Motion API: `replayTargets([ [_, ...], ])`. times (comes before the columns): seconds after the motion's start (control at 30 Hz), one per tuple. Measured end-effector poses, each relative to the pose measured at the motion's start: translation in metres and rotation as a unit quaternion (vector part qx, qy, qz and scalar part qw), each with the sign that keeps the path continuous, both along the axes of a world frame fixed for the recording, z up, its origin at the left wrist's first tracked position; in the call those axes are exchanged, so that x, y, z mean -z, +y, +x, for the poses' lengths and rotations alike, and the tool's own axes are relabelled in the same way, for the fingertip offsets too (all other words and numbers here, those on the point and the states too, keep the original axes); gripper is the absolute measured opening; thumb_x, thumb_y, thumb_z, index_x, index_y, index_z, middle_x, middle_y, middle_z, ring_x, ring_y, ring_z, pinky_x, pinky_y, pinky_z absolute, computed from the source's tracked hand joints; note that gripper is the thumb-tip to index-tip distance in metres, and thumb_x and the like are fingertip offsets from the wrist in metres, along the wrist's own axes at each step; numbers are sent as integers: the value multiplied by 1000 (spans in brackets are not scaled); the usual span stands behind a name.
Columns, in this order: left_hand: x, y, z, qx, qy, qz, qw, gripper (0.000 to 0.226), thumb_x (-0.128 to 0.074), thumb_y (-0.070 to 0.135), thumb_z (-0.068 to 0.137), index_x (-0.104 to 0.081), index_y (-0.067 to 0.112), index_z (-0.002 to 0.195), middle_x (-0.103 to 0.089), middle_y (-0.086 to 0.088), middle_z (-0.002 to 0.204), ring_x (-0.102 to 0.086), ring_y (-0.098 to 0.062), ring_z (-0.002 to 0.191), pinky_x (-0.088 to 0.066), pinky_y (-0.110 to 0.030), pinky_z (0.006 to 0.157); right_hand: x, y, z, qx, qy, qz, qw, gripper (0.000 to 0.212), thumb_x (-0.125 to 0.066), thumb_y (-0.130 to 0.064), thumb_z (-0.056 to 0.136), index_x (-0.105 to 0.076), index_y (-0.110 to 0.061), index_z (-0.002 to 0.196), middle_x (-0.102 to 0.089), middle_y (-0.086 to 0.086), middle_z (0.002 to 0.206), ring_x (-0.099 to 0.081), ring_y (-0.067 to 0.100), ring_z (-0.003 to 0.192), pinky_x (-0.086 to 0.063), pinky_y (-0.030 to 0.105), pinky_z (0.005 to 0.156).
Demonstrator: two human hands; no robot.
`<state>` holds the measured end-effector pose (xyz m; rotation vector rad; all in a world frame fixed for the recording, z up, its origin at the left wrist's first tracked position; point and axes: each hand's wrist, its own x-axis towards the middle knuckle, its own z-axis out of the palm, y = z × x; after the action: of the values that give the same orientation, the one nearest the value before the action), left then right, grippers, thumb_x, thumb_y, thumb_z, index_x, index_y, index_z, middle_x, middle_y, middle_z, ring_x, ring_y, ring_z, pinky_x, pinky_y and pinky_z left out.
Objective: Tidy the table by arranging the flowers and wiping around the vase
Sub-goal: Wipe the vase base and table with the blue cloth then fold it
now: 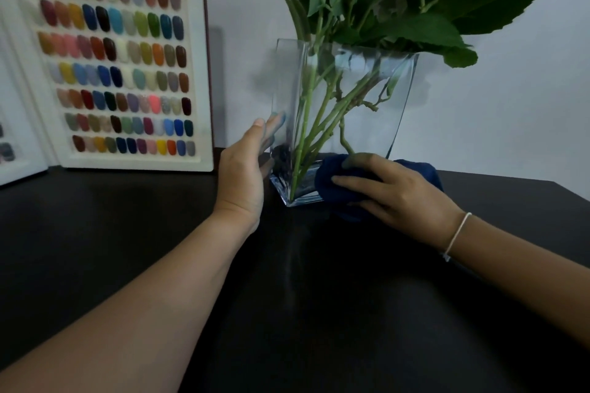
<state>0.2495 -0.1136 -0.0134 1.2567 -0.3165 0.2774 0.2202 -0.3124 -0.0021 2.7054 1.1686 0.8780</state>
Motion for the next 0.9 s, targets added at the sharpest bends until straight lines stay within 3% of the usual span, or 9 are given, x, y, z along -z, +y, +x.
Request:
replayTargets([
  [0.27, 2, 1, -1, -4, 3, 8, 1000, 34, -31, 38, 94, -63, 35, 105, -51, 6, 137, -45, -6, 124, -36, -28, 98, 4, 9, -4, 9, -4, 87, 996, 42, -54, -34, 83, -64, 0, 105, -60, 23, 106, -63, 32, 91, -54, 44, 77],
  [0.37, 1, 1, -1, -5, 3, 6, 1000, 34, -32, 38, 94, -64, 35, 102, -52, 6, 136, -45, -5, 123, -37, -27, 97, 6, 15, -2, 5, -14, 115, 993, 35, -62, -26, 81, -63, 0, 105, -60, 24, 102, -63, 35, 83, -55, 45, 72],
  [0.57, 2, 2, 0, -7, 4, 10, 1000, 34, -31, 38, 94, -65, 36, 98, -53, 7, 135, -45, -5, 123, -38, -31, 101, 10, 22, 2, 33, 6, 179, 983, 46, -68, -13, 77, -52, -6, 119, -56, 20, 108, -60, 35, 87, -52, 42, 70],
  [0.9, 2, 2, 0, -5, 5, 16, 1000, 33, -32, 38, 93, -65, 37, 99, -54, 8, 133, -46, -4, 122, -38, -31, 98, 10, 3, 5, 43, 15, 142, 989, 21, -66, -8, 75, -66, 1, 95, -62, 24, 93, -63, 37, 72, -54, 42, 62],
])
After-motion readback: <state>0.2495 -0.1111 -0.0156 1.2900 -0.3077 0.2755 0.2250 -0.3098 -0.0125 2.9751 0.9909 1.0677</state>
